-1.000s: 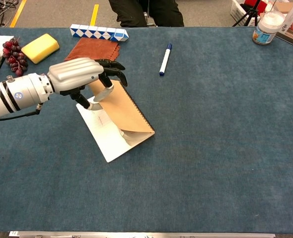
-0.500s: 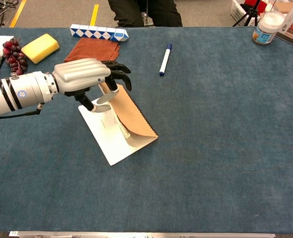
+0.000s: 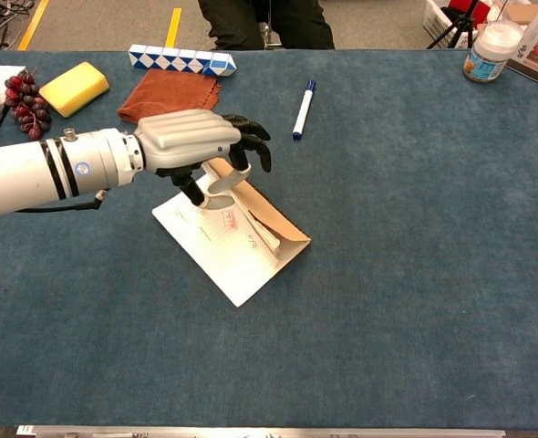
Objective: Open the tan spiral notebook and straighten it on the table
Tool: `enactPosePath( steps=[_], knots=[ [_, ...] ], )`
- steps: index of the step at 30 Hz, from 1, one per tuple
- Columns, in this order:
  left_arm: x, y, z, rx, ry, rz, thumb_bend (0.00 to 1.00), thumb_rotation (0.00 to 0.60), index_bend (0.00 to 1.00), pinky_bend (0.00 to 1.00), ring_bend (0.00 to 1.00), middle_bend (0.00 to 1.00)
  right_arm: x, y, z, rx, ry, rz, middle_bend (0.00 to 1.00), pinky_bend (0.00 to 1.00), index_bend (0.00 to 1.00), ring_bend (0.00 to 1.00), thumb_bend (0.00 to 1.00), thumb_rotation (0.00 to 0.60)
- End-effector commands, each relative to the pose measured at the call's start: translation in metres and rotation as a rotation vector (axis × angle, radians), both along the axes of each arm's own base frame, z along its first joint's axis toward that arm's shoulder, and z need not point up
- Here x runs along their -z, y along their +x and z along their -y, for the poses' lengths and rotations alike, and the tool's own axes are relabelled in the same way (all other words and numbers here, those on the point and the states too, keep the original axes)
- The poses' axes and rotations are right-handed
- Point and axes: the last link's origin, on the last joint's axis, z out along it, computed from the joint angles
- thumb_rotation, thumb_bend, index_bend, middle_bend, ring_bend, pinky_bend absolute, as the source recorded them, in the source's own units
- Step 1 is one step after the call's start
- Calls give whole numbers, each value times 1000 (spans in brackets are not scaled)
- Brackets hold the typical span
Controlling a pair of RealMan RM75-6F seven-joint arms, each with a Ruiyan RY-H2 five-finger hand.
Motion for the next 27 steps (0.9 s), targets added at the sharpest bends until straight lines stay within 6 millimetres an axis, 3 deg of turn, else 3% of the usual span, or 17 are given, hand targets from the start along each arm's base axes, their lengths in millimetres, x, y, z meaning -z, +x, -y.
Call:
enactPosePath(
  steps=[1,8,15,27],
  knots=[
    [1,9,-4,-26,-7,20,327,600,789,95,83,264,-1,-1,-1,5,-5,1,334,406,382,330,322,600],
    [4,19,-14,-74,-4,55,326,600,709,94,73,243,-1,-4,-2,10,-9,5,334,406,382,330,322,600],
    [8,26,-24,-99,23,98,326,600,472,69,18,156,0,-5,-3,10,-8,9,334,406,382,330,322,600],
    [28,43,-33,-125,74,172,326,600,319,43,0,92,0,-7,-6,17,-16,15,334,406,382,330,322,600]
  ],
)
